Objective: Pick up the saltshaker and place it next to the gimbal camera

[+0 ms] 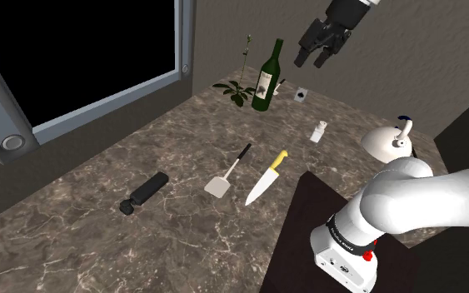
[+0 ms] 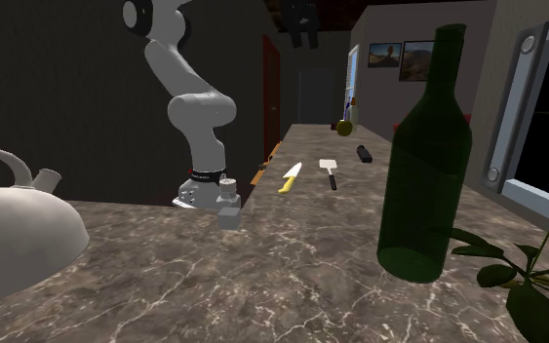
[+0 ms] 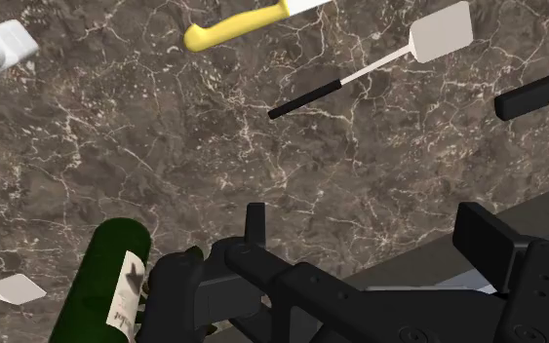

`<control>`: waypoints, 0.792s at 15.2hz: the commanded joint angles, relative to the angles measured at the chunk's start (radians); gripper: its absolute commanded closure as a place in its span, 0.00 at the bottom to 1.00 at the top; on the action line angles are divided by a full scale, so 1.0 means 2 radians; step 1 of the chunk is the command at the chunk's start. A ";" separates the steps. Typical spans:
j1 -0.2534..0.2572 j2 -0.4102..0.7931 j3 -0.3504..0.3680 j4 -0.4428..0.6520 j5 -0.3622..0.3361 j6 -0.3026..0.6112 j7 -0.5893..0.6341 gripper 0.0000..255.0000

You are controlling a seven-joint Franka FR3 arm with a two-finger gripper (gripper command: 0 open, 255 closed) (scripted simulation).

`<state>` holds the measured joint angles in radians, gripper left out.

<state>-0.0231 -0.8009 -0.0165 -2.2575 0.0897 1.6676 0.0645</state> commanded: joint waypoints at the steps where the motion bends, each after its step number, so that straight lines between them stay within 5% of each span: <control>1: 0.000 0.000 0.000 0.000 0.000 0.000 0.000 0.00; 12: -0.040 0.013 -0.086 -0.095 -0.065 0.066 -0.091 0.00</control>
<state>-0.0925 -0.7825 -0.1666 -2.4329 -0.0246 1.7862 -0.0940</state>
